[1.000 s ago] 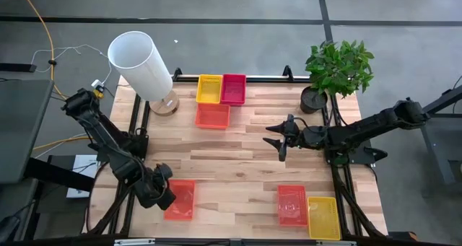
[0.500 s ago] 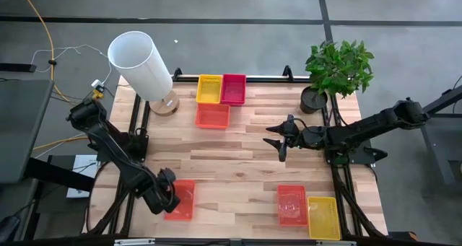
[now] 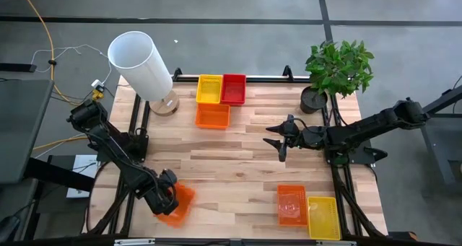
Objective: Stack baskets by color
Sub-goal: Stack the bottom left orange bin on top of the top orange bin
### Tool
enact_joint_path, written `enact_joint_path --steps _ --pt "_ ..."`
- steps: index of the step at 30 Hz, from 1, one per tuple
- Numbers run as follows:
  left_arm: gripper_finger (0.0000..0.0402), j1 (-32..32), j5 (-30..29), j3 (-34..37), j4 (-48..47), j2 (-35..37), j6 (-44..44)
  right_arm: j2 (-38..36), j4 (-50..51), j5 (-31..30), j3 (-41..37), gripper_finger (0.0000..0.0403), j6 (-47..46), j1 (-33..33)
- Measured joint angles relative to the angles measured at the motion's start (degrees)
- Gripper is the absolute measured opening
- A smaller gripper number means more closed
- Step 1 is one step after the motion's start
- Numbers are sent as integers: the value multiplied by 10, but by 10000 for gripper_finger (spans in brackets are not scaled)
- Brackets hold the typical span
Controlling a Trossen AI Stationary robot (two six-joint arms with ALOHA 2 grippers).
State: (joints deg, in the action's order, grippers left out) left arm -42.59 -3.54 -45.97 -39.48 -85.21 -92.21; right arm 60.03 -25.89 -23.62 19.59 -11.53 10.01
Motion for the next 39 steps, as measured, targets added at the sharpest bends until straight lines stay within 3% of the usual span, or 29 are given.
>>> enact_joint_path --steps 3,9,14,18,20,24,30,34,39 --pt "8 13 -47 -17 -12 0 77 0 0 0 0 206 0 0" --pt "3 95 -148 -110 -102 0 291 0 0 0 0 206 0 0" --pt "1 209 -248 -217 -133 0 609 0 0 0 0 206 -3 0" --pt "1 312 -337 -284 -111 1 870 0 0 0 0 206 -3 0" --pt "1 372 -355 -301 -82 1 980 0 0 0 0 206 -4 0" --pt "0 496 -308 -306 -17 1 1158 0 0 0 0 206 -4 0" --pt "0 640 -197 -306 12 -33 1303 0 1 -1 0 206 -4 0" --pt "0 684 -152 -307 19 -67 1347 0 5 -1 0 206 0 0" --pt "0 692 -137 -307 14 -116 1349 0 10 -3 0 206 0 0"
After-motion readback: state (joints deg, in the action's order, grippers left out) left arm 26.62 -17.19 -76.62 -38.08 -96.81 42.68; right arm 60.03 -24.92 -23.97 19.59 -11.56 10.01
